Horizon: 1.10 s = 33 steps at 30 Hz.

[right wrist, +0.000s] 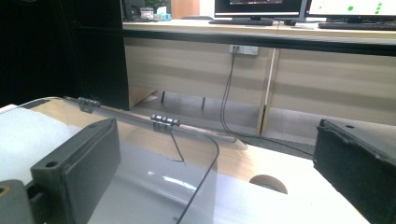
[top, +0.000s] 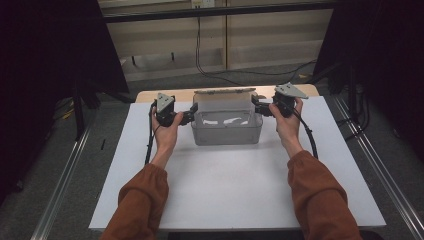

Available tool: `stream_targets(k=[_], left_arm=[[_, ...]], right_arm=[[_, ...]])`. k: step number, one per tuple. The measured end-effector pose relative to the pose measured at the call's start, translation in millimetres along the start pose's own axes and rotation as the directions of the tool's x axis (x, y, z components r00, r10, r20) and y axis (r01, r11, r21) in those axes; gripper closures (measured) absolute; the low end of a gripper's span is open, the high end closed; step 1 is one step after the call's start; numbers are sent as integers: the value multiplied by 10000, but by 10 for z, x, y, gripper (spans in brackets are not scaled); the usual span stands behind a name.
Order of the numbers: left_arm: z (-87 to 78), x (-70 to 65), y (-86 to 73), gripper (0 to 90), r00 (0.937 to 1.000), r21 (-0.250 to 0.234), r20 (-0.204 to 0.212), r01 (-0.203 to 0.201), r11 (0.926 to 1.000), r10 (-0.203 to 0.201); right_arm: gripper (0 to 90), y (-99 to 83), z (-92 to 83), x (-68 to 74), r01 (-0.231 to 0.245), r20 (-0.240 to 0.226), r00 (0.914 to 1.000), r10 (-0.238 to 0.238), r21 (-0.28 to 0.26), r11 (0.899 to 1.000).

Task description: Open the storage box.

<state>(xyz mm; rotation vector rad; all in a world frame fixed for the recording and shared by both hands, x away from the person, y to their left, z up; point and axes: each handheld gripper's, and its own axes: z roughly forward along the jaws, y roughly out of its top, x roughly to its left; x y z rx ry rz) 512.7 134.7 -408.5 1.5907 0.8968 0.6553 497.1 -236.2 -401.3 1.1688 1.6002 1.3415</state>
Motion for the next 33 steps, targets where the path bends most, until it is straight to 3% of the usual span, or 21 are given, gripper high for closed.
stream_targets(k=[4, 11, 16, 20, 22, 29, 33], left_arm=[[-54, 3, -42, 39, 10000, -51, -32, -22, 10000, 22], [-162, 8, -60, 39, 9988, -265, -72, -495, 9984, 493], [-259, -26, -70, 39, 9994, -365, 46, -339, 9988, 341], [-347, -49, -59, 39, 10000, -461, -99, 0, 9989, -5], [-390, -64, -53, 39, 9998, -472, 50, 190, 9987, -188], [-552, -114, -110, 39, 9999, -448, 124, 24, 9990, -18], [-626, -119, -182, 39, 9998, -445, 94, 177, 9989, -173]], right_arm=[[0, -28, -65, 20, 157, 37, 9999, -157, -3, 9999], [0, -61, -178, 52, 441, 115, 9990, -441, 25, 9990], [0, -81, -263, 81, 463, 31, 9989, -462, -149, 9988], [0, -71, -332, 127, 268, -211, 9994, -271, -130, 9996], [0, -69, -370, 145, 257, -333, 9991, -263, -161, 9995], [0, -147, -505, 162, 405, -138, 9991, -406, -48, 9992], [0, -161, -589, 174, 521, -92, 9986, -523, -152, 9985]])
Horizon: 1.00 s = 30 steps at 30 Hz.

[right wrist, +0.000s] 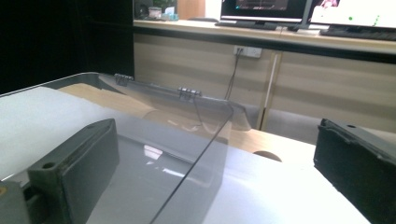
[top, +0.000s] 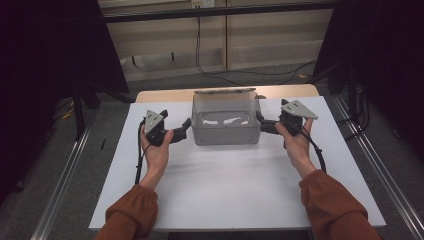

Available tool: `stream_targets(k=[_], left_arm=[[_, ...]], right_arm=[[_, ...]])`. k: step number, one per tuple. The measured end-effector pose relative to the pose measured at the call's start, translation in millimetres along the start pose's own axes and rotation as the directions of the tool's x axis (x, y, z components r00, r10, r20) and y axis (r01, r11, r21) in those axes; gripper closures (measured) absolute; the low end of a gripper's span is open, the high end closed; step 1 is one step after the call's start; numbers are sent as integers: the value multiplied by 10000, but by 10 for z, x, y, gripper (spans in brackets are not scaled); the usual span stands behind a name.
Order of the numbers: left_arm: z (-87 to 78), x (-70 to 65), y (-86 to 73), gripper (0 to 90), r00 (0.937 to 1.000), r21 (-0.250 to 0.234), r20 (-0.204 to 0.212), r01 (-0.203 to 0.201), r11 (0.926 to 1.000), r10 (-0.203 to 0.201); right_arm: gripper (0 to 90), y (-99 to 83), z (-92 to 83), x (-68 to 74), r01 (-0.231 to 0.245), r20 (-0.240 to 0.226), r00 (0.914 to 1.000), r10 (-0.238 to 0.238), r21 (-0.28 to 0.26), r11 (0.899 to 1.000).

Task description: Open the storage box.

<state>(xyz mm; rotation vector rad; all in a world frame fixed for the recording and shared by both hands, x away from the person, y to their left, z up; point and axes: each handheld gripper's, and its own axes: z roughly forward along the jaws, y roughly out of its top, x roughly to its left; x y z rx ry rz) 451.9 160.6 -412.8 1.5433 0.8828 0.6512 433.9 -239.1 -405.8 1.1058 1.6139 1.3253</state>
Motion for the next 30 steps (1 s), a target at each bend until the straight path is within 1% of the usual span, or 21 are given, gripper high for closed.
stream_targets(k=[1, 3, 6, 7, 8, 10, 11, 12, 16, 18, 20, 21, 22, 24, 27, 30], left_arm=[[-16, 0, -15, 39, 10000, 14, -42, 19, 10000, -19], [-45, 4, -37, 39, 9997, 47, 0, 245, 9997, -245], [-112, 5, -63, 38, 9999, -56, -102, 89, 9999, -89], [-128, 7, -73, 38, 9998, -74, -155, 143, 9999, -144], [-148, 14, -80, 38, 9998, -43, -191, 95, 9999, -96], [-192, 13, -90, 38, 9997, -78, -234, -111, 9999, 109], [-215, 16, -94, 38, 9996, -55, -240, -119, 9999, 118], [-227, 11, -97, 38, 9998, -134, -178, 91, 9999, -93], [-327, 5, -106, 38, 9999, -129, -92, 118, 9998, -120], [-378, -4, -110, 38, 9998, -229, -135, 119, 9997, -122], [-428, -5, -115, 38, 10000, -211, -82, 42, 9998, -44], [-448, -9, -121, 38, 10000, -231, -39, 88, 9997, -89], [-468, -13, -131, 38, 9999, -193, -77, 68, 9998, -69], [-508, -23, -153, 36, 10000, -101, -68, 45, 9999, -46], [-568, -39, -181, 35, 9998, -187, -136, -120, 9998, 118], [-623, -54, -190, 35, 9999, -198, -82, -115, 9997, 114]], right_arm=[[0, 1, -23, 3, 111, 86, 9999, -111, -35, 9999], [0, 5, -61, 7, 222, 128, 9997, -221, -96, 9997], [0, 1, -130, 15, 237, 155, 9996, -234, -179, 9996], [0, -5, -154, 17, 212, 134, 9997, -210, -191, 9996], [0, -12, -178, 20, 187, 133, 9997, -184, -200, 9996], [0, -28, -220, 25, 166, 118, 9998, -164, -204, 9997], [0, -33, -244, 27, 163, 163, 9997, -160, -184, 9997], [0, -38, -264, 26, 207, 174, 9996, -203, -254, 9995], [0, -52, -349, 26, 251, 238, 9994, -242, -377, 9990], [0, -64, -397, 30, 207, 227, 9995, -197, -449, 9988], [0, -73, -445, 34, 291, 226, 9993, -282, -390, 9988], [0, -80, -467, 35, 333, 260, 9991, -321, -449, 9984], [0, -86, -489, 33, 418, 330, 9986, -402, -491, 9979], [0, -106, -530, 26, 428, 427, 9983, -405, -560, 9975], [0, -135, -581, 24, 570, 469, 9974, -549, -449, 9974], [0, -170, -629, 27, 535, 497, 9975, -511, -492, 9974]])
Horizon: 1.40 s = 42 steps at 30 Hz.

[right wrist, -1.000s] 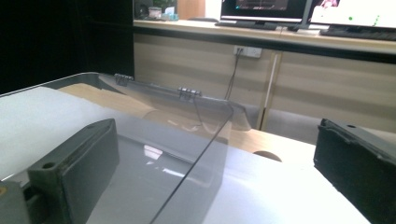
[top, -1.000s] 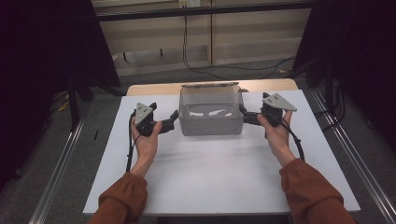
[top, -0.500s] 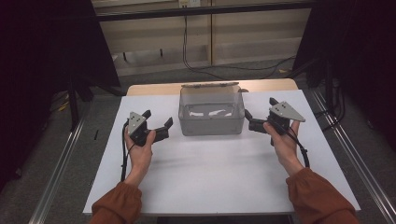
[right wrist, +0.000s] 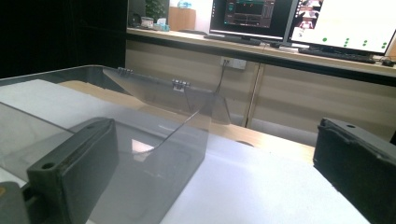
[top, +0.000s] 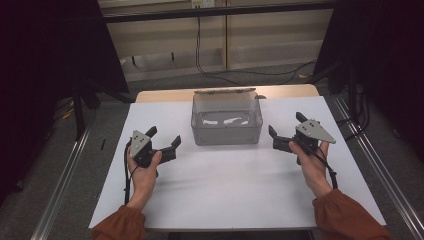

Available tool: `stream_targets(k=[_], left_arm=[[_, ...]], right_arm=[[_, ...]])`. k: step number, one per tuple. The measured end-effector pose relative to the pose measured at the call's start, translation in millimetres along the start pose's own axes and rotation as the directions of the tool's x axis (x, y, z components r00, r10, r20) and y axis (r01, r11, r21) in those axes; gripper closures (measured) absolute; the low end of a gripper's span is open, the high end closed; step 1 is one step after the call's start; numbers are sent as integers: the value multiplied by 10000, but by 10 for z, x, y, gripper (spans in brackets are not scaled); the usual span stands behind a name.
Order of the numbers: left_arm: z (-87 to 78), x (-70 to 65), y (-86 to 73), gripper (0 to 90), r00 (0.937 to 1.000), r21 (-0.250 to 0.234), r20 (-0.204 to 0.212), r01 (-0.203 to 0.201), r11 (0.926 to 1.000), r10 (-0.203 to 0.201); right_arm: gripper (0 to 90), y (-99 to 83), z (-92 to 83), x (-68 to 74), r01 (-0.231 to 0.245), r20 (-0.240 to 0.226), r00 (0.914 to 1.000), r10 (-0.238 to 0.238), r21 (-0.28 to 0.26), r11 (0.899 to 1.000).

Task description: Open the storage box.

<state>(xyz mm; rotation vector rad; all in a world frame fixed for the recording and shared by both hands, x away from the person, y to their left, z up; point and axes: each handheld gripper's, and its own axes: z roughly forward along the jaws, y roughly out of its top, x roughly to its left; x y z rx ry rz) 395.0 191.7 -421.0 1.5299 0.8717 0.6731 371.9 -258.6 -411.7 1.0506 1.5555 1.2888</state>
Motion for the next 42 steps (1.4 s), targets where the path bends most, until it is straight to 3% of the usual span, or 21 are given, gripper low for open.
stream_targets(k=[18, 30, 39, 42], left_arm=[[-293, -100, -61, 35, 9998, -108, -195, -18, 9999, 16], [-495, -104, -150, 35, 9990, 132, -437, 30, 9999, -24], [-633, -96, -186, 35, 9966, 314, -828, 0, 9995, 26], [-662, -90, -203, 35, 9970, 389, -769, -26, 9992, 55]], right_arm=[[0, -122, -355, 101, -191, -138, 9997, 189, -172, 9997], [4, -194, -626, 3, -362, -34, 9993, 362, -129, 9993], [0, -259, -868, -121, -528, 458, 9975, 536, -183, 9984], [0, -304, -943, -141, -628, 466, 9969, 640, -275, 9976]])
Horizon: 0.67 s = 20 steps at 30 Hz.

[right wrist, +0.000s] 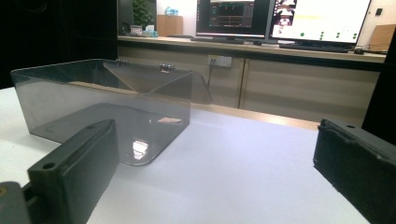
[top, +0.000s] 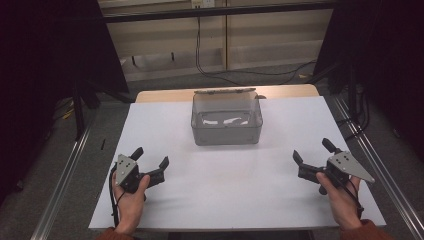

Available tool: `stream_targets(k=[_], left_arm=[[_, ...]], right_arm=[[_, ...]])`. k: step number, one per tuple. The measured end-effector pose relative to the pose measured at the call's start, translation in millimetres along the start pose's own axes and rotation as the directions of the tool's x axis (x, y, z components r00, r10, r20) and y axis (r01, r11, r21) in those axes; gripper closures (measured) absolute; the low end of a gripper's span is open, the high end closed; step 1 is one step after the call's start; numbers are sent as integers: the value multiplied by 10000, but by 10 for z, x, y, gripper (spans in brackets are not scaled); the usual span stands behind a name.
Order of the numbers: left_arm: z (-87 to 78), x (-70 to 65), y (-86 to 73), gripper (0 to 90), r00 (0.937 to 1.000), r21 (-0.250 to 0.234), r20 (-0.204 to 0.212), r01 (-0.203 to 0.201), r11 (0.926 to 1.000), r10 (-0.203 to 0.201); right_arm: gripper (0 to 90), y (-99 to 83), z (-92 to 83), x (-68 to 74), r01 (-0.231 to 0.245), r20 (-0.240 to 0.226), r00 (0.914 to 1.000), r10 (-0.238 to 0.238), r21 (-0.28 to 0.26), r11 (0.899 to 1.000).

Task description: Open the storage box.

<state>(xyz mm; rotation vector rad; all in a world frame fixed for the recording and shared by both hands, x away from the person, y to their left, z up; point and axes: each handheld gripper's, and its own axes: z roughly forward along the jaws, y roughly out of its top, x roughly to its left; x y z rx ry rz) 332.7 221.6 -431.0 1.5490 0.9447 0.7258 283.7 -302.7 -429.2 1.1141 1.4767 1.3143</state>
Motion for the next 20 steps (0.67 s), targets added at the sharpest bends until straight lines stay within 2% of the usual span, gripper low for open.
stream_targets(k=[4, 9, 13, 14, 16, 18, 20], left_arm=[[-48, -13, -23, 35, 9998, 20, -52, -170, 9999, 170], [-87, -17, -69, 35, 9998, 113, -51, -196, 9997, 196], [-83, -10, -75, 35, 9999, 48, 54, -94, 9999, 93], [-90, -13, -70, 35, 10000, -48, 1, -44, 10000, 44], [-81, -28, -61, 35, 9997, -35, -15, -256, 9997, 256], [-74, -24, -61, 34, 9999, -63, 20, -168, 9998, 168], [-58, -27, -62, 32, 9997, -13, 38, -256, 9997, 256]], right_arm=[[0, -52, -69, -6, 32, 26, 10000, -32, 192, 9998], [0, -124, -147, -29, 471, 166, 9987, -478, 422, 9980], [0, -154, -180, -68, 379, 400, 9984, -393, 354, 9987], [0, -165, -183, -71, 404, 392, 9983, -421, 422, 9983], [0, -193, -179, -60, 412, 374, 9984, -434, 567, 9975], [0, -195, -164, -47, 313, 304, 9990, -328, 496, 9983], [0, -191, -158, -39, 259, 221, 9994, -268, 402, 9989]])
